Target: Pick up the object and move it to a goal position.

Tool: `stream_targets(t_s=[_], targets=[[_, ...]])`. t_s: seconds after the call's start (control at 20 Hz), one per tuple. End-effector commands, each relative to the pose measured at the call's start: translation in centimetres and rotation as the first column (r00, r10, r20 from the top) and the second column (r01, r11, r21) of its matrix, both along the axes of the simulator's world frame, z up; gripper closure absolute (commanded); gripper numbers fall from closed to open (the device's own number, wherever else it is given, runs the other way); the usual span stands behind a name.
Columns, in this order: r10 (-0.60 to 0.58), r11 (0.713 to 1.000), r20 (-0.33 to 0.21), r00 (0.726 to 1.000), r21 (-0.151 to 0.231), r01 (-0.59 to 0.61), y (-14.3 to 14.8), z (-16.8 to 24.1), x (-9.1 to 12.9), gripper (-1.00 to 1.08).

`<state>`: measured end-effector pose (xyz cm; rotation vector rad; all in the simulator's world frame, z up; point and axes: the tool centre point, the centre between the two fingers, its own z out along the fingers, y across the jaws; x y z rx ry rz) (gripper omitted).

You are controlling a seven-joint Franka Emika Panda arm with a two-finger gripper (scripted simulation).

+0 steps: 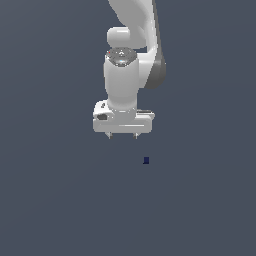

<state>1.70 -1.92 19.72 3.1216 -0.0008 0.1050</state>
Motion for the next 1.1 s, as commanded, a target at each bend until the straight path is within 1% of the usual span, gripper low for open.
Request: stream_targets(t_s=[0.0, 0.15, 0.4, 0.75, 1.05], targets=[[0.000, 1.000, 0.000, 1.000, 0.000, 0.000, 0.0, 0.0, 0.0, -0.92], [0.017, 1.000, -0.002, 1.000, -0.001, -0.017, 0.6, -0.3, 0.0, -0.92], [0.072, 0.997, -0.009, 0.997, -0.003, -0.072, 2.7, -1.4, 0.0, -0.92], [0.084, 0.996, -0.010, 0.996, -0.004, -0.084, 2.8, -1.5, 0.0, -0.92], [0.155, 0.988, -0.016, 0.988, -0.010, -0.155, 3.2, -2.2, 0.2, -0.92]])
